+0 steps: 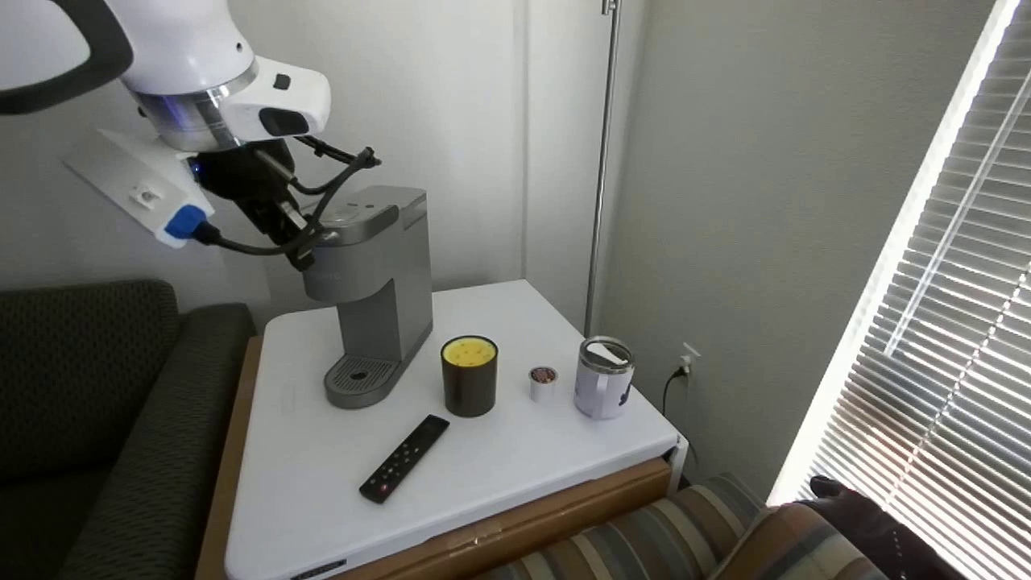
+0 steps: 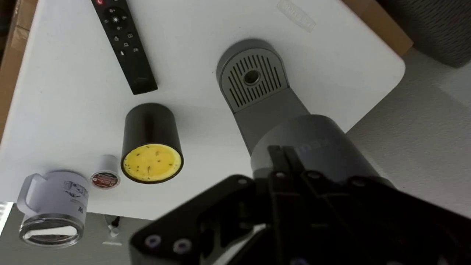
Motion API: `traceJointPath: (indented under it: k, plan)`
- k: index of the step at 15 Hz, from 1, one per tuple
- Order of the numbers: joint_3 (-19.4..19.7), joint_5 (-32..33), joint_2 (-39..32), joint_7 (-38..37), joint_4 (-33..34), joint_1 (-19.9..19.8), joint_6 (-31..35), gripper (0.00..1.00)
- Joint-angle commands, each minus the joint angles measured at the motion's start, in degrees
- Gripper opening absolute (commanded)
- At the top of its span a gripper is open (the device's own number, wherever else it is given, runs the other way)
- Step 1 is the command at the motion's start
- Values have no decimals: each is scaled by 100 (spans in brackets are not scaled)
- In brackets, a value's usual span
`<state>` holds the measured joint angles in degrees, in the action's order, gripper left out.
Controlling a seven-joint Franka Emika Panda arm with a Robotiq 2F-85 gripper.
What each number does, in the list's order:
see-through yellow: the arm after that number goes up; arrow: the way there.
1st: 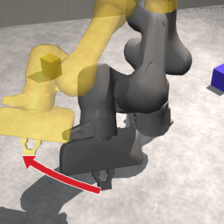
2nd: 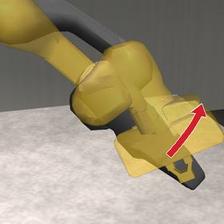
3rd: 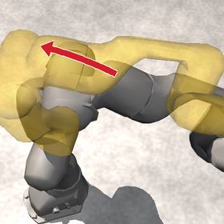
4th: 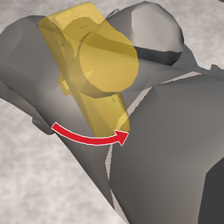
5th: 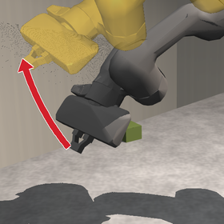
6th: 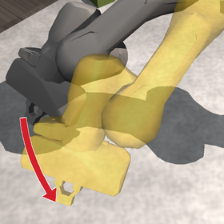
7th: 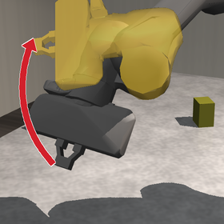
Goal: Open the coffee machine chamber
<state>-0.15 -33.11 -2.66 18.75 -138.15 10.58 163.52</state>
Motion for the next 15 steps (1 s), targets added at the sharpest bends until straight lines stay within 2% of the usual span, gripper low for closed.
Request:
traceJointPath:
  k: [1,5,9,13,15]
  plan:
    - [-61,-406,-504,-48,277,18,398,0]
    - [-155,-753,-823,-250,531,-6,390,0]
    - [-419,-1796,-961,-178,835,-118,317,0]
    - [-490,-2622,-974,-45,981,-118,422,0]
    - [-390,-2574,-938,-206,910,-43,495,0]
